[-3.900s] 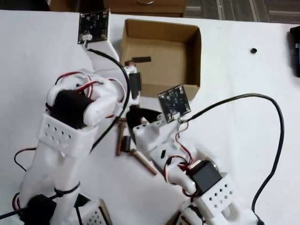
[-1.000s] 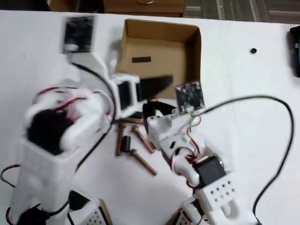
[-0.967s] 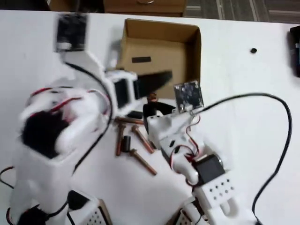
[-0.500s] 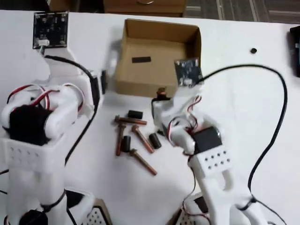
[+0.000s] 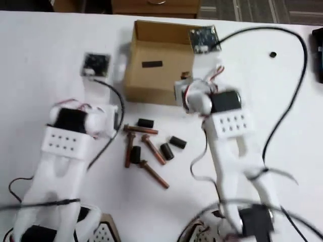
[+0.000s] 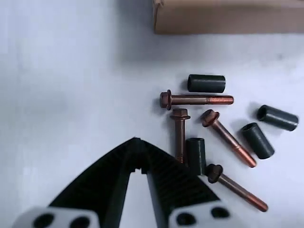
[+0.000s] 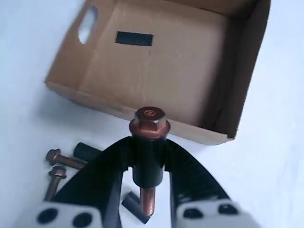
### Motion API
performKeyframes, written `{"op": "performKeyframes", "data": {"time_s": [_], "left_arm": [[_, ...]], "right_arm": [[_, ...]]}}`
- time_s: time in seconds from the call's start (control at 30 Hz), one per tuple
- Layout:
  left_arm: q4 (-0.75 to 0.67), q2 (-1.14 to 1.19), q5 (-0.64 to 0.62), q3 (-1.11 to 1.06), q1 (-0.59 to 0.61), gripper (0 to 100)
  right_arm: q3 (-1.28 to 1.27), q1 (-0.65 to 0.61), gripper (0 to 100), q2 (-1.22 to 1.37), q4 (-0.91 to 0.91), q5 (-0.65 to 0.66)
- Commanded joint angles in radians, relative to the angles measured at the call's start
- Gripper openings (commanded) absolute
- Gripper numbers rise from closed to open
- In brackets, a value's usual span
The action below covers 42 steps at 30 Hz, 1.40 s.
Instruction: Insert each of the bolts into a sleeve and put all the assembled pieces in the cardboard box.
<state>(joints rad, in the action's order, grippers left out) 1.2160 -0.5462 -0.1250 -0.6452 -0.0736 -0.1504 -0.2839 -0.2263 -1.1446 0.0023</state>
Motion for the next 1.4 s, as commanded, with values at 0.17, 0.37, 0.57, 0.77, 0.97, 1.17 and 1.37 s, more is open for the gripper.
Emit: {"op": "performKeyframes", "data": {"time_s": [0.17,0.37,0.57,0.77,0.97,1.17,1.37], "left_arm": [[-0.5,-0.018,0.02,-0.489,-0.006,2],[-0.706,-0.018,0.018,-0.661,-0.02,2],[-0.715,-0.018,0.02,-0.662,-0.04,2],[-0.715,-0.018,0.017,-0.661,-0.038,2],[-0.715,-0.018,0.015,-0.661,-0.037,2],[-0.715,-0.018,0.015,-0.661,-0.037,2],[-0.715,-0.018,0.015,-0.661,-0.035,2]], "right_arm": [[0.586,0.096,1.9,0.415,-0.165,0.098],[0.964,0.142,1.9,0.7,-0.26,0.118],[1.178,0.145,1.9,0.964,-0.28,0.118],[1.303,0.148,1.9,1.145,-0.274,0.118],[1.386,0.193,2.2,1.296,-0.214,0.118],[1.415,0.216,14.6,1.374,-0.239,0.176],[1.465,0.208,29.3,1.343,-0.303,0.187]]}}
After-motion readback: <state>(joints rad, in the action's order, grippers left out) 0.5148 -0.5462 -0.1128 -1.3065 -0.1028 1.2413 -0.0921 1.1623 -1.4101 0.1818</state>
